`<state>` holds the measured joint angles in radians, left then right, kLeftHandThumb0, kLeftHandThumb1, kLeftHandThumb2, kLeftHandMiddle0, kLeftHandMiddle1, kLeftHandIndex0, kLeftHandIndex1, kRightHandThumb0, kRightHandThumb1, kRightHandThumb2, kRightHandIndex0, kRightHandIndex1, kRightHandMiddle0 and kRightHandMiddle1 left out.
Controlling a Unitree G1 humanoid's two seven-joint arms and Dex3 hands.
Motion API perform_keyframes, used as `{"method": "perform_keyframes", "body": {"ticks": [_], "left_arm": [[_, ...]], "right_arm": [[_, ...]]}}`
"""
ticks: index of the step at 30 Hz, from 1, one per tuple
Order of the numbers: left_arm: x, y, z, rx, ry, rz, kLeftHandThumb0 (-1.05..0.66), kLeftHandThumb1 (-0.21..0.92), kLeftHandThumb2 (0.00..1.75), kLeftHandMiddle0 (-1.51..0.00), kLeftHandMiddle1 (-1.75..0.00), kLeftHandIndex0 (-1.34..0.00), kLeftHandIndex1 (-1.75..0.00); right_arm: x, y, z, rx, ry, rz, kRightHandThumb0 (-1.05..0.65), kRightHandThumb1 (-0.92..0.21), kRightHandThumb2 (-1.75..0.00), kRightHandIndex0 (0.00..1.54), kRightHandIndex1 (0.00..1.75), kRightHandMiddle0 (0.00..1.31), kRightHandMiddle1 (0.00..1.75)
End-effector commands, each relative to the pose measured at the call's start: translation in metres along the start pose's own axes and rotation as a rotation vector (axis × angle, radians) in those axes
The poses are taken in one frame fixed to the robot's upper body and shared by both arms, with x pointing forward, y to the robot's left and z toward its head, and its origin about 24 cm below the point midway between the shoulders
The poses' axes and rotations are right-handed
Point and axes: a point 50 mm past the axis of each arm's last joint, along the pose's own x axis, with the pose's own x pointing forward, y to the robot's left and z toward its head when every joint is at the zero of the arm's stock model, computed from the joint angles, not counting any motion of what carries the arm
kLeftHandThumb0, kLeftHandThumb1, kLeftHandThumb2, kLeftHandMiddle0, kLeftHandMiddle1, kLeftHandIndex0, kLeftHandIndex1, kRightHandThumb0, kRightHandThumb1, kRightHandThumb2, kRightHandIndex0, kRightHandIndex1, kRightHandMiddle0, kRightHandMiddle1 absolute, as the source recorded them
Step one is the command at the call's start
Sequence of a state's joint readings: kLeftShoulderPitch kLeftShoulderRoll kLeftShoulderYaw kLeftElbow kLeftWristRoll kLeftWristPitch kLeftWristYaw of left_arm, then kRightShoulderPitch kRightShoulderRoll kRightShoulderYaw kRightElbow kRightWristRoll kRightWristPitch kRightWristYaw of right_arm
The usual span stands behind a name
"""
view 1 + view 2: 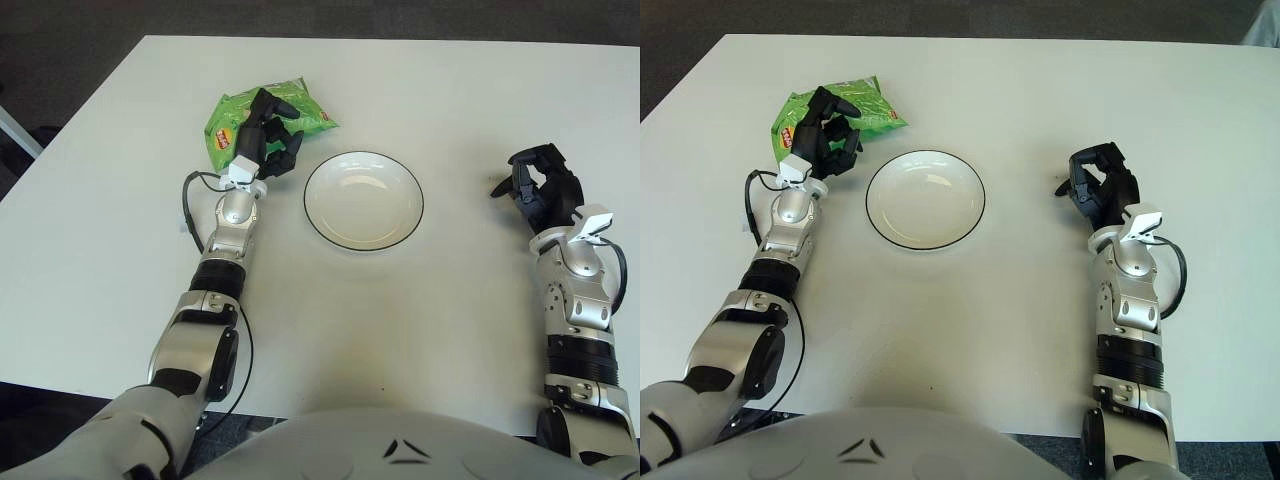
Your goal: Put the snack into the plate.
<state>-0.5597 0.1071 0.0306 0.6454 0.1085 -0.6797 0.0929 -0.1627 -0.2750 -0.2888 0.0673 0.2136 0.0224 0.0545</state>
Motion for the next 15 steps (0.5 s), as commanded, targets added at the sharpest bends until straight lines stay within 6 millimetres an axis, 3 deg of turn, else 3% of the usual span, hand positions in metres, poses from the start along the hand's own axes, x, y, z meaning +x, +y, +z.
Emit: {"method": "perform_keyframes", "body": {"ticks": [1, 6, 15], "left_arm": [[-0.035, -0.002, -0.022, 0.038, 0.061, 0.012, -0.36, 0.89, 0.44, -0.8, -1.75, -0.35, -1.62], [-0.037, 0.0, -0.016, 0.143, -0.045, 0.036, -0.36, 0.91, 0.39, -0.78, -1.75, -0.36, -1.6], [-0.041, 0.003, 0.001, 0.503, -0.334, 0.13, -0.36, 0.92, 0.32, -0.75, -1.75, -0.42, -1.52]], "right_arm": [[-0.022, -0.003, -0.044, 0.019, 0.19, -0.023, -0.35, -0.92, -0.43, 0.62, 1.7, 0.29, 1.67], [-0.022, -0.002, -0.044, 0.022, 0.191, -0.021, -0.35, -0.92, -0.44, 0.63, 1.7, 0.29, 1.67], [-0.023, -0.002, -0.044, 0.027, 0.194, -0.018, -0.35, -0.92, -0.44, 0.63, 1.71, 0.29, 1.68]]}}
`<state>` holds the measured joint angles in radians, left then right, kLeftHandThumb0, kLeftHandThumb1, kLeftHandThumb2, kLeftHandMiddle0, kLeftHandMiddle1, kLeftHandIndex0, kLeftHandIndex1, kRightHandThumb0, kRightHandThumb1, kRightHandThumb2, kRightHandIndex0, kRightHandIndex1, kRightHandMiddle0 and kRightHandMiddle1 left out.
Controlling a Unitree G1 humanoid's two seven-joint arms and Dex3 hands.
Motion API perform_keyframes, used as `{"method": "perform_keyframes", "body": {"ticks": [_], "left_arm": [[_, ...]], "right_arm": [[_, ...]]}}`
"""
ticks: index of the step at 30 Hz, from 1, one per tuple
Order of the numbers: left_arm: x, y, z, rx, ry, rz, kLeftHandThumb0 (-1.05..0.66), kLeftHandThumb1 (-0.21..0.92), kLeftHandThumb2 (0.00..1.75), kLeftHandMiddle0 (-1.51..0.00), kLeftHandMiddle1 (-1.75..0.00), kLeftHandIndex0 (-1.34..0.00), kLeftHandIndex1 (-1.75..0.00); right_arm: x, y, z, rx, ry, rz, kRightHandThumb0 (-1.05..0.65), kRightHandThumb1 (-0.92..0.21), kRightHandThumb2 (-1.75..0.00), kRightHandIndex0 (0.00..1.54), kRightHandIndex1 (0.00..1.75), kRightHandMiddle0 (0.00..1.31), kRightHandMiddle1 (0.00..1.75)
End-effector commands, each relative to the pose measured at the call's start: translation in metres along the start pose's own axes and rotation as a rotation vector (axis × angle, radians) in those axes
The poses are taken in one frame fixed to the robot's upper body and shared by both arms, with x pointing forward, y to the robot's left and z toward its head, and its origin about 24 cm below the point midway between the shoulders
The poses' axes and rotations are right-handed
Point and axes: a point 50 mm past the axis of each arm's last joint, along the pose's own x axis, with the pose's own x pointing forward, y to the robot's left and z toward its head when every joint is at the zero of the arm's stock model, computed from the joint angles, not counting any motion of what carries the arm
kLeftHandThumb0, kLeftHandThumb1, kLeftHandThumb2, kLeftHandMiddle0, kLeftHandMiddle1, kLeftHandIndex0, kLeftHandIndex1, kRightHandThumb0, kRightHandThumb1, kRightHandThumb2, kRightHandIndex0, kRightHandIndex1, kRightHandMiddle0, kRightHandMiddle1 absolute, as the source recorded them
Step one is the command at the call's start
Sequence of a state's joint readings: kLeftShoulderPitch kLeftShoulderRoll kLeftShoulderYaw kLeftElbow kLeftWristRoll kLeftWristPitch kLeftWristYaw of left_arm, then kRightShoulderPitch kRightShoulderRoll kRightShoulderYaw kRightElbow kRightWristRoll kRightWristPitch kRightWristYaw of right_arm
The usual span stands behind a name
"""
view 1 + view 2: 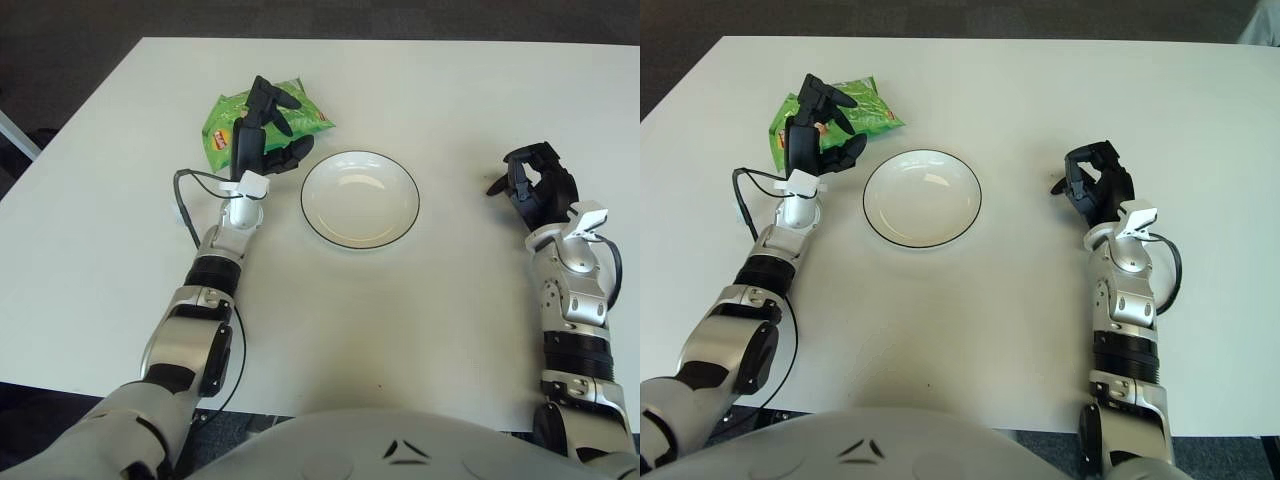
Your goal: Put the snack into the plate.
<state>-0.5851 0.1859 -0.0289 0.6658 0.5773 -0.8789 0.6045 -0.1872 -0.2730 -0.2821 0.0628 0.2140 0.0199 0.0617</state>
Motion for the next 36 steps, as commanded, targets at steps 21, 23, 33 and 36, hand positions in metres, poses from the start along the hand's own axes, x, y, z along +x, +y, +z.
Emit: {"method": "perform_keyframes", "body": {"ticks": [21, 23, 33, 36], "left_arm": [[-0.035, 0.011, -0.027, 0.52, -0.198, -0.008, -0.49, 0.92, 0.12, -0.6, -0.3, -0.44, -0.7], [-0.034, 0.01, -0.031, 0.546, -0.176, -0.032, -0.56, 0.92, 0.1, -0.56, -0.16, -0.43, -0.55], [-0.029, 0.012, -0.038, 0.538, -0.06, -0.081, -0.66, 0.92, 0.1, -0.47, 0.0, -0.35, -0.35], [-0.027, 0.015, -0.038, 0.543, -0.051, -0.077, -0.66, 0.92, 0.1, -0.46, 0.0, -0.34, -0.33]], "right_arm": [[-0.029, -0.008, -0.051, 0.025, 0.23, -0.034, -0.36, -0.88, -0.51, 0.65, 1.73, 0.29, 1.69], [-0.029, -0.008, -0.052, 0.024, 0.231, -0.034, -0.36, -0.88, -0.51, 0.65, 1.73, 0.29, 1.69], [-0.028, -0.01, -0.053, 0.024, 0.233, -0.035, -0.36, -0.87, -0.53, 0.66, 1.73, 0.3, 1.69], [-0.028, -0.01, -0.053, 0.024, 0.233, -0.035, -0.36, -0.86, -0.53, 0.67, 1.72, 0.3, 1.69]]}}
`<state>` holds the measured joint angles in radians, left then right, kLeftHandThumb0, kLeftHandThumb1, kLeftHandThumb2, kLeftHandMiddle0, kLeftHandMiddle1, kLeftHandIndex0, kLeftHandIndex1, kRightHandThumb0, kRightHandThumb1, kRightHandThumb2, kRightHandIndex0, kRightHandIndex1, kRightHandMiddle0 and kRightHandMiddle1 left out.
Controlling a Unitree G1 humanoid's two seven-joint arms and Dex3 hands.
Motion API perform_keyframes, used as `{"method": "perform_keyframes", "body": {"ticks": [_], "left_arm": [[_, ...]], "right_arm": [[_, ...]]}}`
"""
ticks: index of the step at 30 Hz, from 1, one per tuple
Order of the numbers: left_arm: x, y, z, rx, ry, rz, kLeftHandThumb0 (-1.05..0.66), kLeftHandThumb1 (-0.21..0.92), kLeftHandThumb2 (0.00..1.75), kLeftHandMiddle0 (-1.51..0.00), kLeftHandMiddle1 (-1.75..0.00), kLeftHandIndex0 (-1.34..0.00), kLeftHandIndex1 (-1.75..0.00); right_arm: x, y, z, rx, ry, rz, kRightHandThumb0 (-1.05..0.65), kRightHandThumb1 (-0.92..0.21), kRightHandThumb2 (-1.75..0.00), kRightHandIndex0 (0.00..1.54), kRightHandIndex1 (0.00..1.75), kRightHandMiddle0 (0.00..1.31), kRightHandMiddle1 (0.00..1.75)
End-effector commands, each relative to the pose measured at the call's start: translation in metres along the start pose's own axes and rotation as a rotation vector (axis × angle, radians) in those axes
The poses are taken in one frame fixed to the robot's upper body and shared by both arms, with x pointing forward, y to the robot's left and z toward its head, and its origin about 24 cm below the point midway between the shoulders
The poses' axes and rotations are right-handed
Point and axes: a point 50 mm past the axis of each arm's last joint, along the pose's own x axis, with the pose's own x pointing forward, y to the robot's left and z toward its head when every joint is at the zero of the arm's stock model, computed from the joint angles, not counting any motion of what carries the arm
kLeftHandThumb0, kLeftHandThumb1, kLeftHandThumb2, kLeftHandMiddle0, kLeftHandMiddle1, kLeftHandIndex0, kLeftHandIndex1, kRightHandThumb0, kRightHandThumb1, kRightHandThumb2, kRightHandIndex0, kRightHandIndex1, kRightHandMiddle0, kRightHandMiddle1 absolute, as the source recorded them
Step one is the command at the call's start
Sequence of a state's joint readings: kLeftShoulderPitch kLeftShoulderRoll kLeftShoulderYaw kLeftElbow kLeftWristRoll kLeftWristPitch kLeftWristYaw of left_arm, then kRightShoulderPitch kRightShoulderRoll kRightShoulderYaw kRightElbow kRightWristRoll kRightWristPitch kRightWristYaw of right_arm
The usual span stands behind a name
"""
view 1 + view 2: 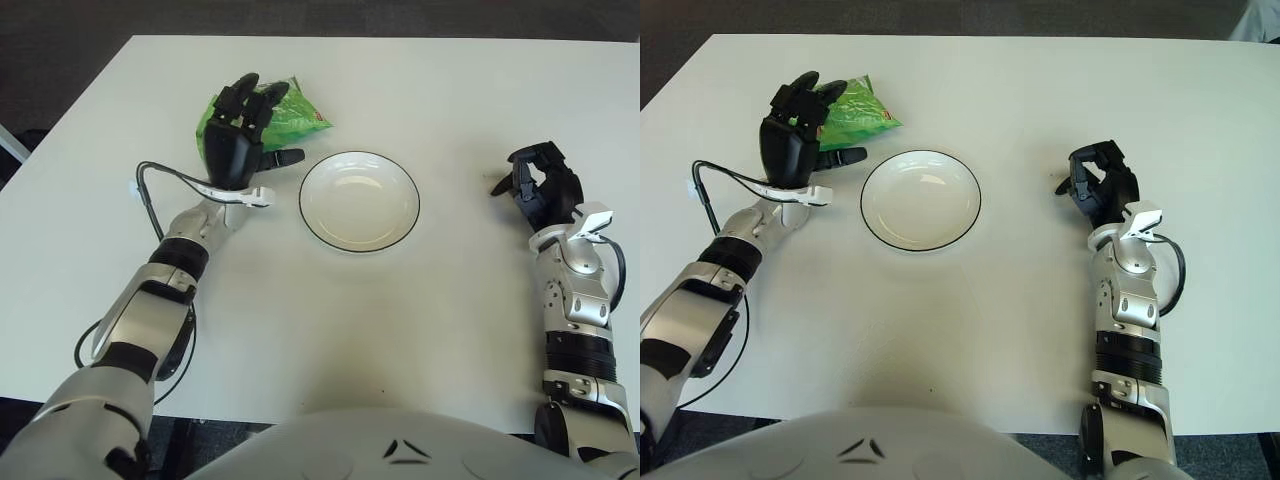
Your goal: Put the snack into the plate.
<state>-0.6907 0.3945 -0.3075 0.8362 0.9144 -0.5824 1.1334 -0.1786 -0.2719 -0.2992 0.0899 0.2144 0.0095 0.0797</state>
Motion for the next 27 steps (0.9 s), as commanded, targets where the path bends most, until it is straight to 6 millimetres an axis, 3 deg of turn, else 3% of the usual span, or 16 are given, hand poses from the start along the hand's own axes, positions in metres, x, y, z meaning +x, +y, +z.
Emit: {"method": "perform_keyframes", "body": {"ticks": [1, 16, 27], "left_arm": [[-0.0204, -0.0024, -0.0059, 0.019, 0.061, -0.067, -0.66, 0.92, 0.1, -0.46, 0.0, -0.33, -0.33], [-0.0133, -0.0004, -0.0069, 0.191, 0.141, -0.146, -0.77, 0.92, 0.11, -0.07, 0.0, -0.21, -0.13], [-0.0135, -0.0075, -0.0126, 0.256, 0.221, -0.262, -0.89, 0.92, 0.13, 0.0, 0.0, -0.1, -0.04]], "right_arm": [[-0.0242, -0.0049, -0.0473, 0.021, 0.212, -0.029, -0.36, -0.86, -0.54, 0.67, 1.72, 0.3, 1.69], [-0.0226, -0.0052, -0.0474, 0.022, 0.209, -0.028, -0.36, -0.84, -0.56, 0.68, 1.71, 0.31, 1.69], [-0.0231, -0.005, -0.0473, 0.023, 0.206, -0.026, -0.36, -0.84, -0.57, 0.68, 1.71, 0.31, 1.69]]}}
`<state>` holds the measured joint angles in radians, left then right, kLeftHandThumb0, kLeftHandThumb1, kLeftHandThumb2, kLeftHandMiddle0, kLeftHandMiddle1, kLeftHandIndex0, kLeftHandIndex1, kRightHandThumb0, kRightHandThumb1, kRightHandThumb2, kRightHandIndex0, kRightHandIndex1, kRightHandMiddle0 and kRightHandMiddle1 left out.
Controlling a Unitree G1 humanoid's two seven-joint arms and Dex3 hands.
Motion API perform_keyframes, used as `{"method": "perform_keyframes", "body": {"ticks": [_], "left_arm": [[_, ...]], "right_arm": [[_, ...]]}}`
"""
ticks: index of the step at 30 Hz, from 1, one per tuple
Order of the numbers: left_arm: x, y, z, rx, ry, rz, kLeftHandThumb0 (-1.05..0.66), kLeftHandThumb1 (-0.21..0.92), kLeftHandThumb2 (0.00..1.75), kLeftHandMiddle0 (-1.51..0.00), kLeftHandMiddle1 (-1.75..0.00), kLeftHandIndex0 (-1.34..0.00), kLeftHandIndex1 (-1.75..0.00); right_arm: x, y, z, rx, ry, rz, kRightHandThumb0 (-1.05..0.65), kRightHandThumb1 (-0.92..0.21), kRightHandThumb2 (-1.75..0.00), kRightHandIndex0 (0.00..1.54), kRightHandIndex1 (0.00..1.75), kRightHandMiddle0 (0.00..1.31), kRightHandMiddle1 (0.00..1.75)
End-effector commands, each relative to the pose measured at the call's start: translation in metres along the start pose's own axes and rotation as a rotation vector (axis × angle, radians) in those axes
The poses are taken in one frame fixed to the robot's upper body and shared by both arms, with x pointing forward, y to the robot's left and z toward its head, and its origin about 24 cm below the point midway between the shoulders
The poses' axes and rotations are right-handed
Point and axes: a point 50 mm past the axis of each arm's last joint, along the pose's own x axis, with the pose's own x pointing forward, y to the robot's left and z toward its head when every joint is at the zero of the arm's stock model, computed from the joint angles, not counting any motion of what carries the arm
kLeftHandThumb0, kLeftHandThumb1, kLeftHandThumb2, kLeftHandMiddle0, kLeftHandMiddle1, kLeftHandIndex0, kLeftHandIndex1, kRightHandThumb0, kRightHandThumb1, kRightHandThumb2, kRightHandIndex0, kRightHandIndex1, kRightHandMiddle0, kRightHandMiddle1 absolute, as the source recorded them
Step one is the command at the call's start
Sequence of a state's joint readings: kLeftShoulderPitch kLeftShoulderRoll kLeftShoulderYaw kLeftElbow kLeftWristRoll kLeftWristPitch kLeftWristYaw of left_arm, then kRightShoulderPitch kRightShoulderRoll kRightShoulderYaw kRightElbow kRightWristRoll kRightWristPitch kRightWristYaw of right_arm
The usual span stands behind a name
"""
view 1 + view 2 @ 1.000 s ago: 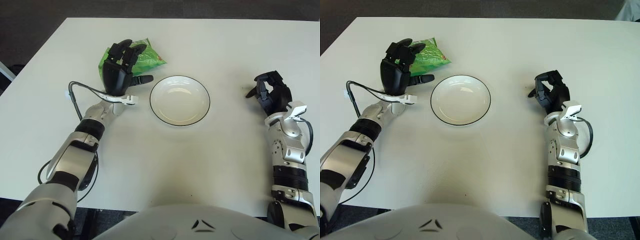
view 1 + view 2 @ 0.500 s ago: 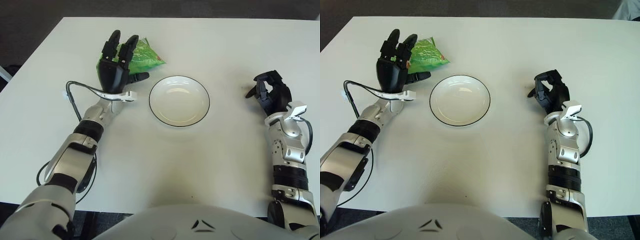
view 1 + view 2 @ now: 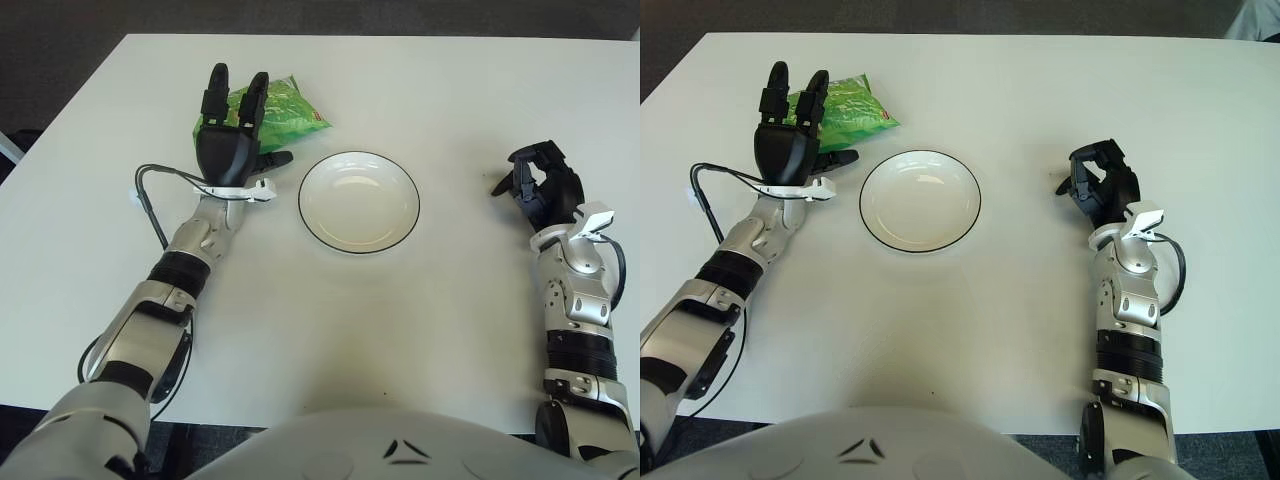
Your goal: Put the snack into the plate.
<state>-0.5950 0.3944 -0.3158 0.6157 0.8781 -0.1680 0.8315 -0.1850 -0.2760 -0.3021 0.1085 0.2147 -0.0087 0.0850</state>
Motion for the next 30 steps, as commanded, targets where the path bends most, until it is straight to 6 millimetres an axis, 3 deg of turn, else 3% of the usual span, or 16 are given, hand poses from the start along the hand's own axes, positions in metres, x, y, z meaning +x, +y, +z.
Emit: {"method": "perform_keyframes", "body": {"ticks": [1, 8, 12, 30], "left_arm": [[-0.008, -0.009, -0.005, -0.007, 0.049, -0.08, -0.9, 0.92, 0.14, 0.0, 0.0, -0.1, -0.04], [-0.006, -0.018, -0.01, -0.157, 0.23, -0.308, -0.93, 0.92, 0.16, 0.0, 0.0, -0.09, -0.03], [-0.004, -0.022, -0.012, -0.129, 0.267, -0.376, -0.94, 0.92, 0.17, 0.0, 0.0, -0.09, -0.03], [0.0, -0.044, -0.021, 0.046, 0.303, -0.413, -1.01, 0.92, 0.29, 0.0, 0.0, -0.08, -0.02]], "right_arm": [[-0.025, -0.003, -0.047, 0.025, 0.213, -0.025, -0.36, -0.84, -0.57, 0.68, 1.71, 0.31, 1.69], [-0.025, -0.003, -0.046, 0.024, 0.211, -0.022, -0.36, -0.82, -0.62, 0.67, 1.74, 0.29, 1.72], [-0.025, -0.002, -0.046, 0.023, 0.209, -0.021, -0.36, -0.81, -0.64, 0.67, 1.74, 0.29, 1.73], [-0.026, -0.001, -0.046, 0.018, 0.208, -0.014, -0.36, -0.81, -0.65, 0.67, 1.75, 0.29, 1.74]]}}
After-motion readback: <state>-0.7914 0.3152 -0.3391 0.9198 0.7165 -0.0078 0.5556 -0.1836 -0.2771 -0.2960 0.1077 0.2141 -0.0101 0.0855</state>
